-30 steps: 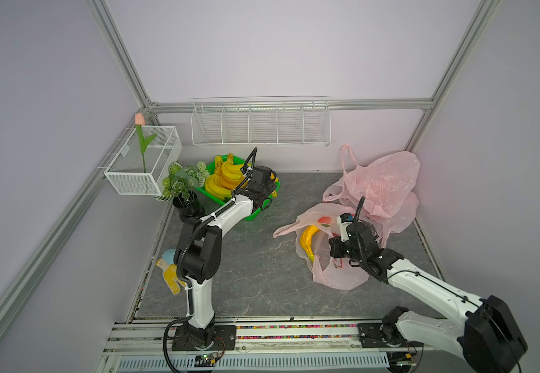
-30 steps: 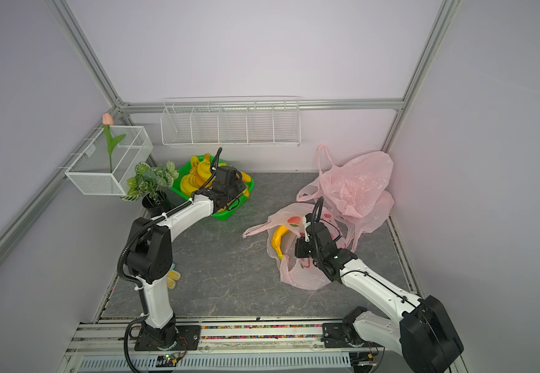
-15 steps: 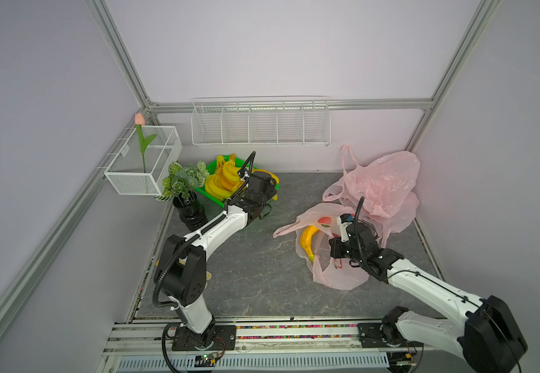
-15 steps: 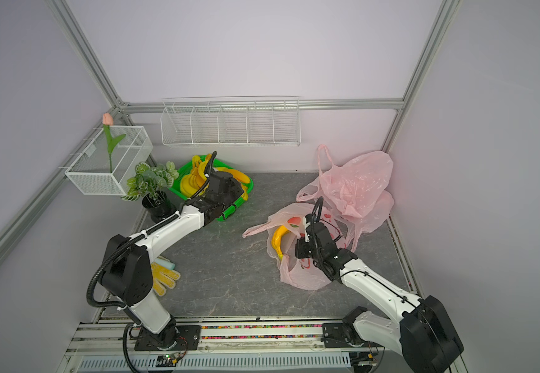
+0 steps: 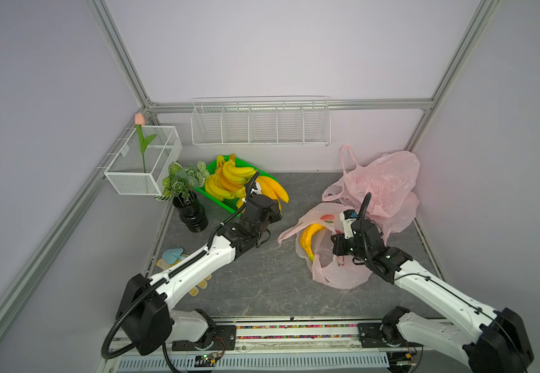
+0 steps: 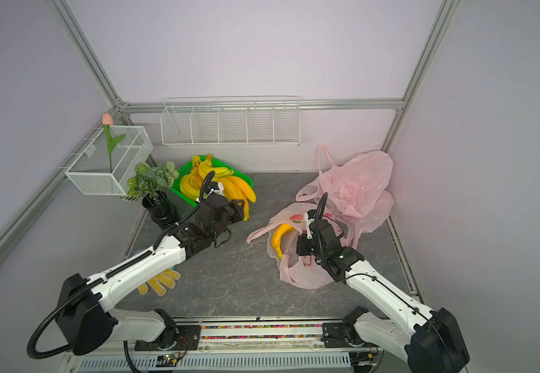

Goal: Place the banana into a plastic bag & tie a knot
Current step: Pick up the banana from the basket, then place the banana into the plastic bag.

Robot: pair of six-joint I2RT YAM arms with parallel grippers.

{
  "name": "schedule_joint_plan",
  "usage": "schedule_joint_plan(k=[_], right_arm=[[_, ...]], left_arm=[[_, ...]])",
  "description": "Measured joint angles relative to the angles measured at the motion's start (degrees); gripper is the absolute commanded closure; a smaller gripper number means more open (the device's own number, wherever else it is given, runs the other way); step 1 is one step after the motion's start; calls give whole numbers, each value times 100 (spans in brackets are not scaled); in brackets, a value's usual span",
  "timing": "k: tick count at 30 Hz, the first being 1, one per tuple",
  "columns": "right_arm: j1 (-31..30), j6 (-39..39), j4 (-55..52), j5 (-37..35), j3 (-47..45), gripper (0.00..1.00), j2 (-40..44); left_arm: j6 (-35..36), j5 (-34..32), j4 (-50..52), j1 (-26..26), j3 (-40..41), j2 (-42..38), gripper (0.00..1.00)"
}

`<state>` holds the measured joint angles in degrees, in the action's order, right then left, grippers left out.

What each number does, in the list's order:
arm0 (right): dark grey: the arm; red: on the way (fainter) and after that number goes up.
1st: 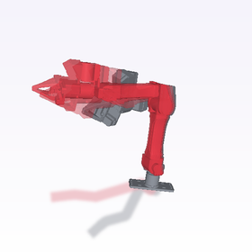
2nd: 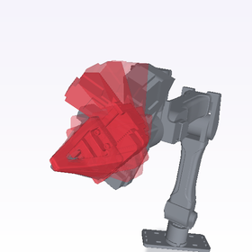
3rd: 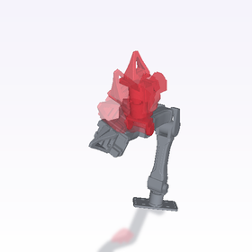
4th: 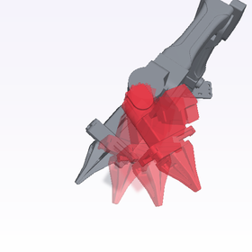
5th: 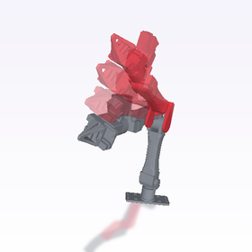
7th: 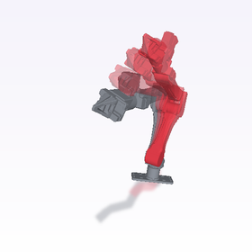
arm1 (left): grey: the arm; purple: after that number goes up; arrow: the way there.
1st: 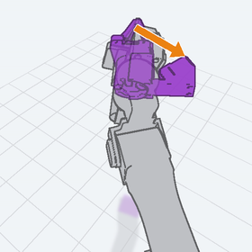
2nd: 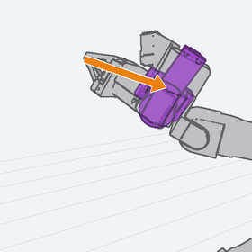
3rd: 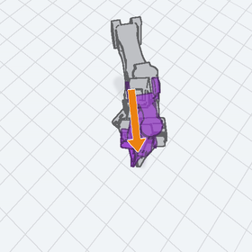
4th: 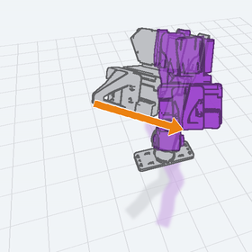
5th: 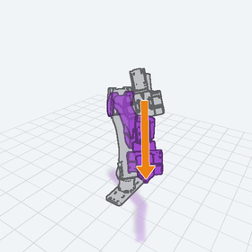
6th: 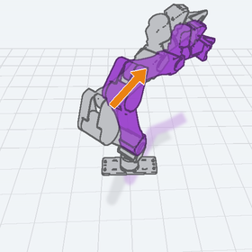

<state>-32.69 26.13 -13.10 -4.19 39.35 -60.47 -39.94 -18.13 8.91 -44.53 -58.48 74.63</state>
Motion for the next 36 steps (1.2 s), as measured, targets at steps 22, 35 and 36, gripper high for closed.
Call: schedule_joint_plan(k=[22, 35, 36], right_arm=[[2, -175, -396, 81, 590, 94, -216], [-31, -564, -422, 111, 953, 94, -625], [-42, -612, -424, 125, 953, 93, -638]], left_arm=[[2164, 387, -9, -2542, 1561, -804, 86], [3241, 848, 162, -2951, 1821, -717, 86], [3318, 850, 195, -2951, 1777, -597, 86]])
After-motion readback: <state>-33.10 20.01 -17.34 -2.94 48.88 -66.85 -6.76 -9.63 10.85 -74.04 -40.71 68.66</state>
